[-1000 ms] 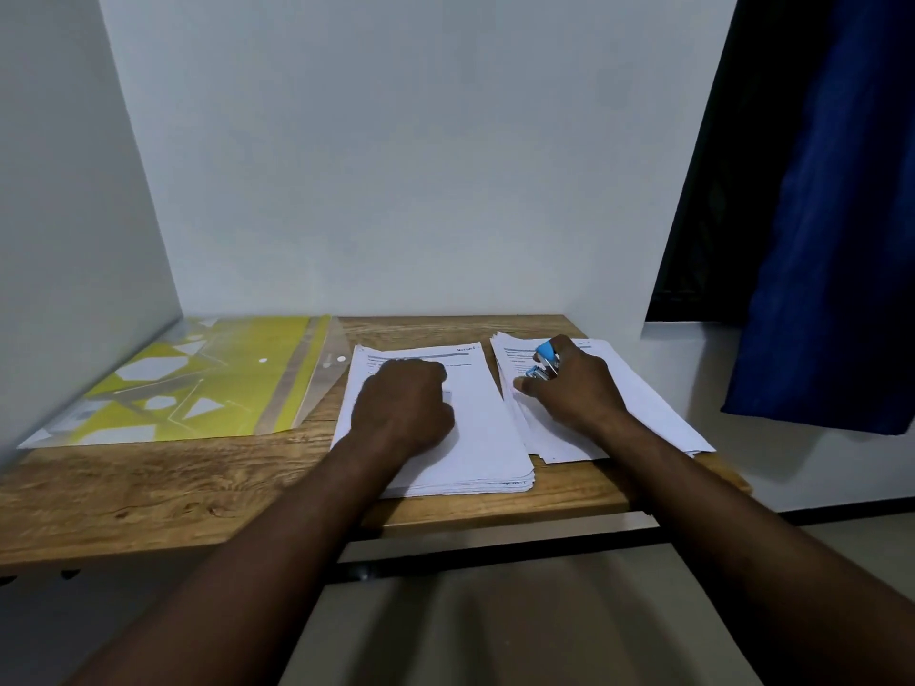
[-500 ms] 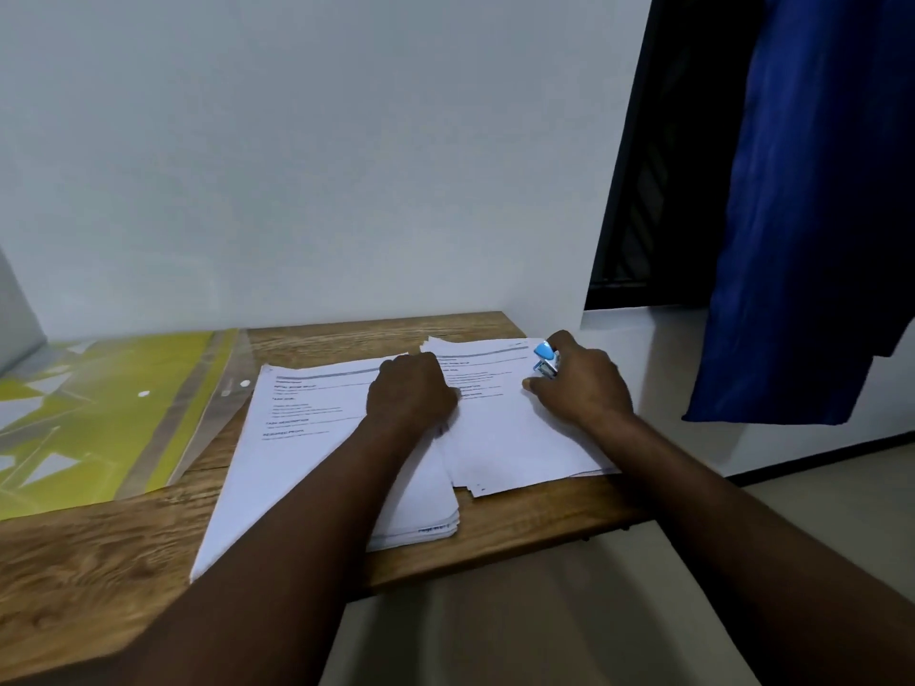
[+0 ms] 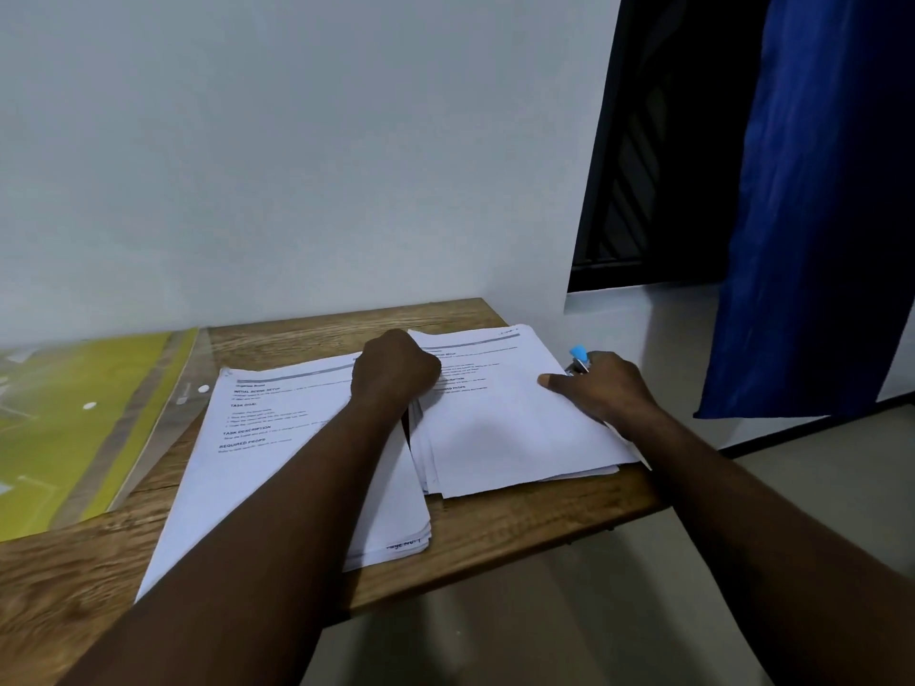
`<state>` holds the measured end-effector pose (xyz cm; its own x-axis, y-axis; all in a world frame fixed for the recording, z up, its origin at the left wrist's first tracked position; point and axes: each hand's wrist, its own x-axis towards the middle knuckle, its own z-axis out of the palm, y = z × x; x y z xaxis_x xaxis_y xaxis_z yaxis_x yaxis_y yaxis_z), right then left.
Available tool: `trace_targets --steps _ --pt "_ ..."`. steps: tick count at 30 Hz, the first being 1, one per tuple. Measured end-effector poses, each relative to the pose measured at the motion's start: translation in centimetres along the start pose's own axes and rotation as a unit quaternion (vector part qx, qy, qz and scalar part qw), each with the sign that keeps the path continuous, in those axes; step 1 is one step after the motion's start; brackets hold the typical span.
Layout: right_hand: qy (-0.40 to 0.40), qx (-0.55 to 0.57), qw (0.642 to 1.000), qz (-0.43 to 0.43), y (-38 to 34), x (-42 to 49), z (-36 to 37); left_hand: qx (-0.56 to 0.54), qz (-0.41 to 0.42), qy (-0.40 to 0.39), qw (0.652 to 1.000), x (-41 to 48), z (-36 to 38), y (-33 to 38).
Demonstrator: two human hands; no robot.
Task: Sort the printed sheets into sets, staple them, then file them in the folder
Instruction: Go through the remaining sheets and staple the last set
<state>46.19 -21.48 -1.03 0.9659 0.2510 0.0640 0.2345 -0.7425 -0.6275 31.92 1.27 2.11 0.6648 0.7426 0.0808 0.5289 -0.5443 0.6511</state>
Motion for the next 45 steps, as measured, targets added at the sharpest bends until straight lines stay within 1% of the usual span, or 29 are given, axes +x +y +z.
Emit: trace_targets --steps 3,7,10,13,15,18,21,24,26,28,30,31,33,35,37,39,41,45 --pt "0.039 -0.026 0.999 -0.017 -0.2 -0.5 0.0 -0.073 -0.021 -0.022 0.997 0.2 0.0 0.4" --pt "0.091 -0.040 0.994 -0.042 -0.8 -1.1 0.1 -0.173 -0.041 -0.056 0.982 -0.2 0.4 0.9" --pt "0.113 -0.024 0.992 -0.052 -1.2 -1.6 0.2 -0.176 -0.027 -0.079 0.981 -0.7 0.8 1.1" --pt "0.128 -0.005 0.990 -0.053 -1.6 -1.9 0.3 -0.209 -0.012 -0.117 0.971 -1.1 0.8 1.4" --pt "0.128 0.012 0.990 -0.051 -1.7 -2.1 0.3 -0.224 -0.008 -0.119 0.967 -1.4 0.6 1.4" --pt "0.115 0.049 0.991 -0.053 -1.9 -2.3 0.2 -0.285 -0.023 -0.118 0.951 -1.6 -0.3 1.1" --pt "0.097 0.110 0.988 -0.053 -2.4 -2.4 0.0 -0.347 -0.062 -0.139 0.925 -2.2 -2.0 0.6" --pt "0.075 0.192 0.977 -0.054 -3.6 -2.8 -0.3 -0.405 -0.063 -0.151 0.899 -3.0 -3.9 -0.3" --pt "0.039 0.257 0.964 -0.060 -4.8 -3.3 -0.6 -0.441 -0.057 -0.151 0.883 -3.6 -5.5 -1.3" --pt "-0.013 0.333 0.938 -0.091 -6.2 -4.1 -0.8 -0.473 -0.051 -0.148 0.867 -4.1 -7.0 -2.9" --pt "-0.059 0.380 0.915 -0.118 -7.2 -4.8 -0.8 -0.484 -0.048 -0.140 0.863 -4.7 -8.5 -4.8" --pt "-0.067 0.372 0.918 -0.124 -7.6 -5.0 -0.6 -0.484 -0.048 -0.133 0.863 -4.9 -9.2 -6.0" --pt "-0.064 0.316 0.938 -0.126 -8.0 -5.4 0.3 -0.483 -0.051 -0.103 0.868 -5.0 -10.5 -8.5" --pt "-0.038 0.240 0.963 -0.116 -8.1 -6.0 1.5 -0.462 -0.051 -0.058 0.884 -5.1 -12.0 -11.0" --pt "-0.036 0.159 0.979 -0.125 -7.9 -6.6 2.2 -0.443 -0.044 -0.029 0.895 -5.5 -13.5 -13.1" --pt "-0.069 0.087 0.982 -0.151 -8.0 -7.3 2.7 -0.445 -0.052 -0.013 0.894 -6.3 -15.2 -15.2" --pt "-0.097 0.025 0.978 -0.183 -8.4 -7.9 2.9 -0.450 -0.054 -0.001 0.892 -7.2 -16.5 -17.0" --pt "-0.125 -0.053 0.967 -0.216 -10.4 -8.6 3.0 -0.477 -0.039 0.011 0.878 -8.2 -17.8 -19.5"
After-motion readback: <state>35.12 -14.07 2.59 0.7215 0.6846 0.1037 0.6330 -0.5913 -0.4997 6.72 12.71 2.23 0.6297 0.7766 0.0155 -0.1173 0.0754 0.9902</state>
